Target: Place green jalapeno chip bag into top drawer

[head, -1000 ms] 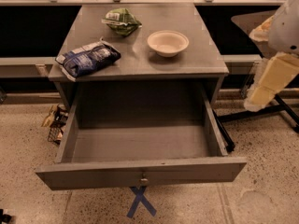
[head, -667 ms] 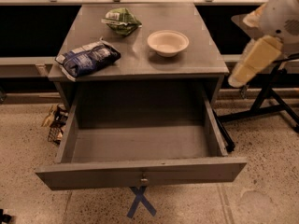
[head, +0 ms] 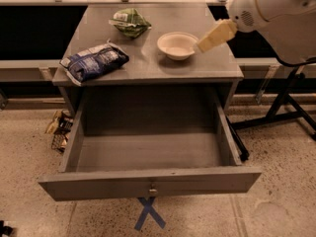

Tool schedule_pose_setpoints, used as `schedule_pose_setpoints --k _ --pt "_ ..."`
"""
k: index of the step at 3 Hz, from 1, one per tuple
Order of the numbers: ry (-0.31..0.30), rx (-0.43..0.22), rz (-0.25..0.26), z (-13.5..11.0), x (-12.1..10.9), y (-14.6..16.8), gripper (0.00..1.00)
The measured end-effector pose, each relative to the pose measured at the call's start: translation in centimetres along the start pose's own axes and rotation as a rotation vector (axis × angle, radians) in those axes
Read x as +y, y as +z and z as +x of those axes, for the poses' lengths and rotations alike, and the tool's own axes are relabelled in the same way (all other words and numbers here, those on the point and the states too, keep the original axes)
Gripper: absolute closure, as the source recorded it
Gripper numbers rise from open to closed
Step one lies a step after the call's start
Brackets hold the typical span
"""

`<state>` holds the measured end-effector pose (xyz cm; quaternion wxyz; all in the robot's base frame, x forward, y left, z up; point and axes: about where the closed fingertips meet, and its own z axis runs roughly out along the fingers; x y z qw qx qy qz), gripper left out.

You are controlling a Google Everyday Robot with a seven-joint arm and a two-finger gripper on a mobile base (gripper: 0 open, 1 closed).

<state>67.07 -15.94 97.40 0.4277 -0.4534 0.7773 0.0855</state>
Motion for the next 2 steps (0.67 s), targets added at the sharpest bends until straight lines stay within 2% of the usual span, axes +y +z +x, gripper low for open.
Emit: schedule_pose_setpoints --k 1,2 --pt "0.009 -0.145 0.013 -6.48 -2.61 6.41 0.00" --pt "0.010 -0.142 0.011 -6.31 -2.54 6.46 0.00"
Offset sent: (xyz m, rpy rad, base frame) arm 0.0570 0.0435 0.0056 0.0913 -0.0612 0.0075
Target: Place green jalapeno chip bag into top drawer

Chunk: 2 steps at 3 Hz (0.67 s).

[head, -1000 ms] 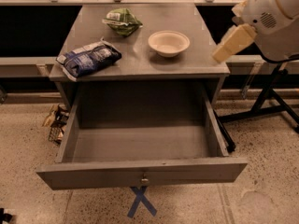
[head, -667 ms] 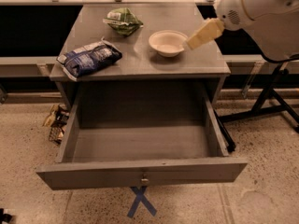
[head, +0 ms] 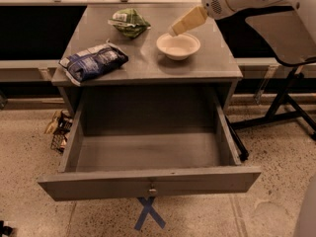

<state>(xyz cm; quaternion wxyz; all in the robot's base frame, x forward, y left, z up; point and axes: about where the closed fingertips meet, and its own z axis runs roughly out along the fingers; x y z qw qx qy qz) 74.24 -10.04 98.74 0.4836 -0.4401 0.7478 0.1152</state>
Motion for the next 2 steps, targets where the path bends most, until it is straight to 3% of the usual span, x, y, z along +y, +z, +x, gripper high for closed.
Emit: schedule_pose_setpoints --k 1,2 --pt "0.011 -0.036 0.027 -0.6 -0.2 0.9 0.00" --pt "0.075 -0.141 0.052 -2.2 0.8 5.0 0.00"
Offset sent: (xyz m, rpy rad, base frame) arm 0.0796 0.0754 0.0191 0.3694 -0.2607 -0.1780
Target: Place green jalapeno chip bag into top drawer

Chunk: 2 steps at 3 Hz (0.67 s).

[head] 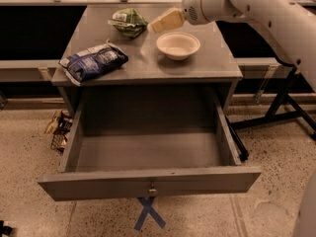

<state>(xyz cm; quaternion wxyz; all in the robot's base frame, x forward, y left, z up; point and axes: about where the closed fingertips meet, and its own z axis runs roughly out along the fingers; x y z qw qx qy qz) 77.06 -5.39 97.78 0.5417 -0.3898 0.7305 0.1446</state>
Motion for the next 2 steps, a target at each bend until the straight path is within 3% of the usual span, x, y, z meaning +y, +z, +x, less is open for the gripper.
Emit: schedule_pose_setpoints --k 1,2 --pt "0.041 -0.074 0.040 -0.8 1.0 4.3 0.00" --pt "0.063 -0.137 0.114 -2.3 0.5 8.3 0.00"
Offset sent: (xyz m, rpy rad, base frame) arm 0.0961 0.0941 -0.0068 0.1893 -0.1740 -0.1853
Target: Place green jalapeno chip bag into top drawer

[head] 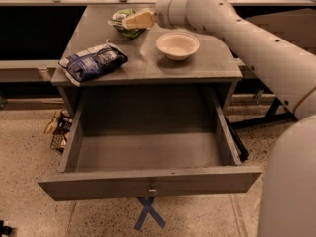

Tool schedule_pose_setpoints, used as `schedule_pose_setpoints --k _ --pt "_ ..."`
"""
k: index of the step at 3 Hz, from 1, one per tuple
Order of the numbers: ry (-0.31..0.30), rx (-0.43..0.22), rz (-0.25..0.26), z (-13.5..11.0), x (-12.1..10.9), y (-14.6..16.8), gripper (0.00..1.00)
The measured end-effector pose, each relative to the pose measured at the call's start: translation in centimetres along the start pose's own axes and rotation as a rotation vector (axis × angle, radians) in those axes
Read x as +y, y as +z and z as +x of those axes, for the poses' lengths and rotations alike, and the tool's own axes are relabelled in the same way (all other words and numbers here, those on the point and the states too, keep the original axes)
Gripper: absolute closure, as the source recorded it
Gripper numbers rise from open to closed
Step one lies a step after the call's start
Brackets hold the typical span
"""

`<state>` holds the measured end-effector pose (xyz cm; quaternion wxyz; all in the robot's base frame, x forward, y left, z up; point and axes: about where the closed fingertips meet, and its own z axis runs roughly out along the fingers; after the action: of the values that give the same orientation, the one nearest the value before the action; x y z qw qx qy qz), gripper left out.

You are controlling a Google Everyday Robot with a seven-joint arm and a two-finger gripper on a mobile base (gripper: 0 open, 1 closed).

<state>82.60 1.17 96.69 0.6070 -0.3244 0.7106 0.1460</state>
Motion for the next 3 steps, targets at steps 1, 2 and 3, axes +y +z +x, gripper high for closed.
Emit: schedule_pose_setpoints --k 1,2,3 --pt "-0.010 0.009 0.037 0.5 -0.6 3.1 0.00" --pt "-0.018 0.089 0.027 3.1 -1.1 4.8 0.00" --pt "-0.021 0.153 -0.005 5.4 -0.8 6.5 0.00"
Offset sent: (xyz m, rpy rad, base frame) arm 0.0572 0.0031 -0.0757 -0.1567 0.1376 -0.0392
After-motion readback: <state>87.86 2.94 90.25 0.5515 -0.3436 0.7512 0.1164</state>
